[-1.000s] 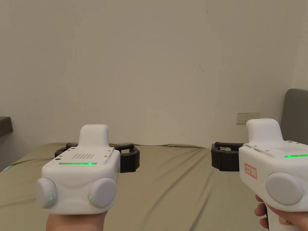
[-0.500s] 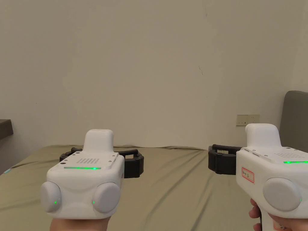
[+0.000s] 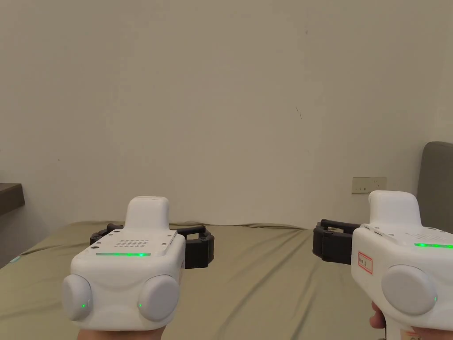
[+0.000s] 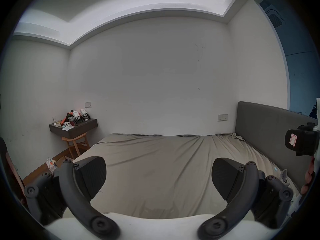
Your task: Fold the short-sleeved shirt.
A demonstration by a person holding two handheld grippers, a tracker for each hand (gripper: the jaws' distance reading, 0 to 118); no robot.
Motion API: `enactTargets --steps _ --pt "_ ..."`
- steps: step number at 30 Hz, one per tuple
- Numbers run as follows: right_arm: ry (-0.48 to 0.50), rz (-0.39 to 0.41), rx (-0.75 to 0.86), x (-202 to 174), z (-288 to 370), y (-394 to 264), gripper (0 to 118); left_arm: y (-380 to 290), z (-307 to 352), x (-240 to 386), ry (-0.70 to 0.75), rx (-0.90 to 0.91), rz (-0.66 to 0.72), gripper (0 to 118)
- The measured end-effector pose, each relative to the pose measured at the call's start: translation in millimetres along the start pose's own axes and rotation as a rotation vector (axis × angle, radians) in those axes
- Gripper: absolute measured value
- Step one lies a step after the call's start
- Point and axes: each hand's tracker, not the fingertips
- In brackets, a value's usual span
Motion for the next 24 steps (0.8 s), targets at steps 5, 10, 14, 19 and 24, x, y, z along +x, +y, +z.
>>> enactTargets --steps 5,10,14,19,24 --pt "-0.006 0.022 0.008 -2.7 2.9 -3.1 118 -1.2 -1.7 -2.3 0.005 -0.009 0.009 118" --pt "-0.013 0.022 -0.001 -3.9 2.0 -6.1 118 -1.3 -3.0 -1.2 0.001 -0.013 0.008 118" --pt "-0.004 -0.005 -0.017 -2.1 -0.6 -6.5 118 -0.7 -2.0 -0.1 -0.009 -0.012 -0.002 118" --pt "0.002 -0.002 -0.025 -3.4 -0.9 -7.7 118 -1.5 -3.3 0.2 -0.016 -0.009 0.007 118" --pt "0.011 0.011 -0.016 -6.7 4.7 -8.8 118 -2.1 -4.1 -0.6 -0.043 -0.022 0.033 118"
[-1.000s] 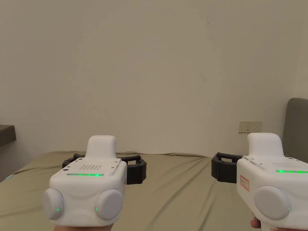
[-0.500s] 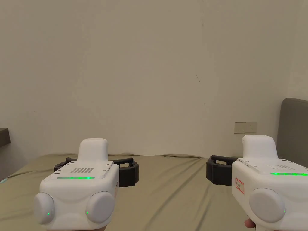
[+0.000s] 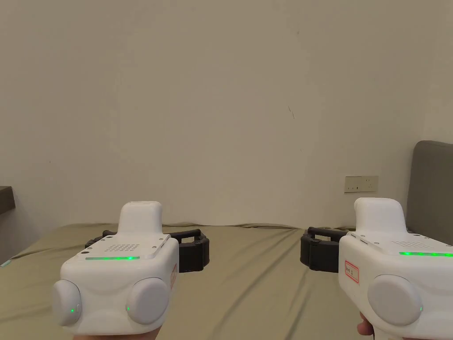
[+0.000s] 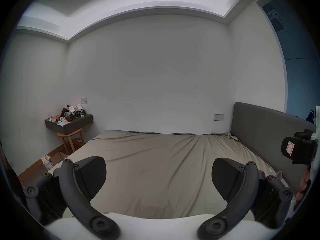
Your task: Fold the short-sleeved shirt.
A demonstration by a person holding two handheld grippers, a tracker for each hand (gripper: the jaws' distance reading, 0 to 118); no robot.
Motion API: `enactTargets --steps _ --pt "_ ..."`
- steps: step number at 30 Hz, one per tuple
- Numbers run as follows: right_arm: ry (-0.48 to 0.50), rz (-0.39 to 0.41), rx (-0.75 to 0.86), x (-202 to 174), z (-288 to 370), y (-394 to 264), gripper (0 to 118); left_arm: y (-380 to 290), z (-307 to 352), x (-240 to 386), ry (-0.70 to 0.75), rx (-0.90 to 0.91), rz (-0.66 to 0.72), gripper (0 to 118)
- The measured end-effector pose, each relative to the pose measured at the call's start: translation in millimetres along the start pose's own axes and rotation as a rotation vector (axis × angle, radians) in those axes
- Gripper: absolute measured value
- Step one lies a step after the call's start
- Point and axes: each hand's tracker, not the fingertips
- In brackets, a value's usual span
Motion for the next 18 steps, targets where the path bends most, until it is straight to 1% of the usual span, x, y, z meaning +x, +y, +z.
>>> enactTargets --steps 7,9,11,13,16,18 --pt "-0.005 0.003 0.02 -2.3 3.3 2.3 118 1.0 2.0 1.7 0.0 0.0 -0.022 118" --pt "-0.02 0.017 0.042 -5.1 5.8 2.5 118 1.6 1.8 0.8 0.002 0.001 -0.019 118" --pt "-0.01 0.039 0.048 -6.5 6.0 3.5 118 2.4 1.4 -0.2 0.005 0.0 -0.016 118" --pt "-0.002 0.036 0.04 -8.1 5.7 5.3 118 2.8 1.6 -1.2 0.007 0.0 -0.015 118" --pt "-0.03 0.038 0.051 -12.3 7.4 4.9 118 2.1 1.8 -1.1 0.008 -0.001 -0.014 118" --pt "-0.02 0.041 0.043 -12.5 7.1 5.2 118 0.9 1.5 -0.6 0.006 -0.007 -0.012 118"
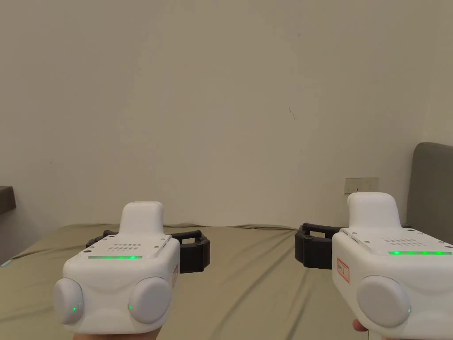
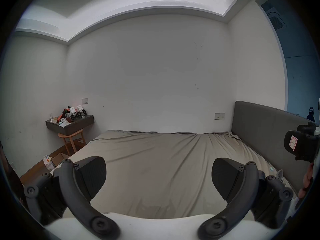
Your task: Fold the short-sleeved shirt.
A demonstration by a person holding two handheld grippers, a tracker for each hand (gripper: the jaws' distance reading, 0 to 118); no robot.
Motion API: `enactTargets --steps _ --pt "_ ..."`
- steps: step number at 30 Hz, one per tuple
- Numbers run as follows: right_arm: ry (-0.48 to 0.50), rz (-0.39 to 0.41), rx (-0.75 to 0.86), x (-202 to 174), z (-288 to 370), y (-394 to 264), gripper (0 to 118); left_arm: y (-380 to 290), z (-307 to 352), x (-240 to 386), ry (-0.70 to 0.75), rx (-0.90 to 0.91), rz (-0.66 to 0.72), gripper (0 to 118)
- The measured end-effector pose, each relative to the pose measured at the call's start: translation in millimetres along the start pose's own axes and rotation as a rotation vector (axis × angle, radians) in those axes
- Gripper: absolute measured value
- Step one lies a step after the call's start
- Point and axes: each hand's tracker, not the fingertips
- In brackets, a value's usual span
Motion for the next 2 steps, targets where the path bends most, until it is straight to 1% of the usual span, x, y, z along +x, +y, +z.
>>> enactTargets --steps 2 --pt "0.024 0.003 -0.02 -0.4 -1.0 -0.3 118 -1.3 -0.5 0.5 -0.002 -0.005 -0.001 118"
